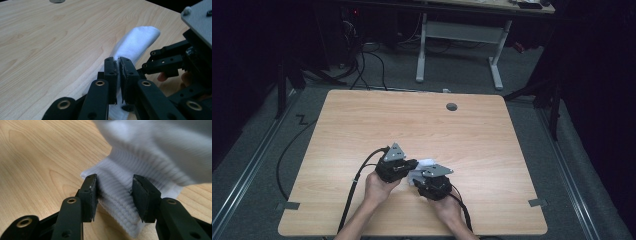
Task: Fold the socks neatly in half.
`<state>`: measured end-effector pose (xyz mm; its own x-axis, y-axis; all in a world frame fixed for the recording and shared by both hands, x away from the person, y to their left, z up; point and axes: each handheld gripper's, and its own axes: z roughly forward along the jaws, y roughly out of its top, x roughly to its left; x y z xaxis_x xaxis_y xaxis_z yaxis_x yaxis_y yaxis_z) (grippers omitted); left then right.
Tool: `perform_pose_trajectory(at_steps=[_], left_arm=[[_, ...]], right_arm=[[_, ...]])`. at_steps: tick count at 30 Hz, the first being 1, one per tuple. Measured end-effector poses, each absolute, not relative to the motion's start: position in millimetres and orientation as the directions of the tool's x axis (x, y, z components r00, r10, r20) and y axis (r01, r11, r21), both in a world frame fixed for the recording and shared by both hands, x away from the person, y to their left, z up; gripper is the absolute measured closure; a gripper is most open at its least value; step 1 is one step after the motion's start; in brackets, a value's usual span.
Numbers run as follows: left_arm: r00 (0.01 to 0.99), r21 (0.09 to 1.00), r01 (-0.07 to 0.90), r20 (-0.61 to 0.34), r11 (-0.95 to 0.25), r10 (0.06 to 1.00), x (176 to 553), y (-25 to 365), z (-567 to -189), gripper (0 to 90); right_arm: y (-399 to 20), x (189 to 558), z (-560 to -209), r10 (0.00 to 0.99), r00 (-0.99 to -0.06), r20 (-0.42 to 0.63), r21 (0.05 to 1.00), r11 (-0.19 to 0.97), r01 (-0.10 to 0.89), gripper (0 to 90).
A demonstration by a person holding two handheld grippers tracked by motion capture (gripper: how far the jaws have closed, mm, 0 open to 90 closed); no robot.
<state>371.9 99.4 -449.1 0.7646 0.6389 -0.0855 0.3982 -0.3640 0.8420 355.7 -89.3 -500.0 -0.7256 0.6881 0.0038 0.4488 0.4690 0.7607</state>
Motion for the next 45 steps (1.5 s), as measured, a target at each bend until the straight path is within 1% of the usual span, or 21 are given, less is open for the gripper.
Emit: perform_pose_trajectory(at_steps=[9, 12, 16, 19, 24, 28, 31, 33, 35, 38, 40, 43, 45], left_arm=[[0.764, 0.826, 0.403, -0.066, -0.394, 0.642, 365.7, 96.0, -465.6, 84.3], [0.761, 0.825, 0.407, -0.069, -0.392, 0.645, 365.5, 95.1, -468.8, 84.1], [0.762, 0.826, 0.407, -0.072, -0.39, 0.644, 365.0, 93.1, -470.9, 84.1], [0.761, 0.827, 0.405, -0.07, -0.389, 0.645, 363.6, 92.7, -471.9, 84.1], [0.763, 0.828, 0.406, -0.073, -0.387, 0.643, 361.1, 92.9, -474.9, 84.1], [0.766, 0.822, 0.4, -0.056, -0.406, 0.641, 357.8, 90.7, -477.2, 83.7], [0.768, 0.818, 0.402, -0.057, -0.411, 0.638, 356.4, 90.4, -478.8, 83.3], [0.768, 0.818, 0.4, -0.053, -0.414, 0.638, 355.5, 90.7, -478.7, 82.9], [0.768, 0.817, 0.399, -0.049, -0.417, 0.638, 355.1, 91.1, -478.9, 82.3], [0.766, 0.819, 0.399, -0.051, -0.412, 0.64, 355.3, 91.3, -479.1, 81.4], [0.766, 0.82, 0.399, -0.053, -0.41, 0.641, 355.4, 90.9, -479.2, 80.7], [0.765, 0.822, 0.403, -0.062, -0.402, 0.641, 354.9, 90.9, -478.6, 77.7], [0.766, 0.823, 0.416, -0.089, -0.386, 0.636, 355.3, 92.1, -477.7, 74.1]], right_arm=[[-90.5, 360.9, -499.8, 0.687, -0.727, 0.006, 0.765, 0.465, 0.446, 55.3], [-93.5, 358.0, -496.6, 0.685, -0.728, 0.02, 0.763, 0.46, 0.454, 52.9], [-102.0, 349.9, -491.4, 0.688, -0.726, 0.025, 0.772, 0.448, 0.451, 52.0], [-109.3, 345.3, -488.5, 0.691, -0.722, 0.026, 0.775, 0.443, 0.452, 52.2], [-113.2, 343.8, -492.3, 0.701, -0.713, 0.005, 0.757, 0.463, 0.46, 57.5], [-110.4, 350.2, -503.7, 0.707, -0.708, 0.007, 0.739, 0.473, 0.48, 57.1], [-111.8, 348.9, -502.4, 0.705, -0.708, 0.025, 0.738, 0.465, 0.489, 55.3], [-117.3, 346.2, -499.4, 0.7, -0.714, 0.024, 0.748, 0.461, 0.477, 54.8], [-125.9, 342.1, -493.8, 0.705, -0.709, 0.03, 0.758, 0.446, 0.476, 57.2], [-141.9, 336.1, -479.2, 0.706, -0.707, 0.042, 0.794, 0.406, 0.453, 66.7], [-147.6, 333.6, -466.0, 0.703, -0.71, 0.03, 0.821, 0.388, 0.419, 71.4], [-145.3, 336.2, -447.3, 0.694, -0.72, 0.002, 0.85, 0.378, 0.367, 73.6], [-138.9, 345.0, -441.0, 0.69, -0.724, 0.007, 0.85, 0.377, 0.369, 73.8]])
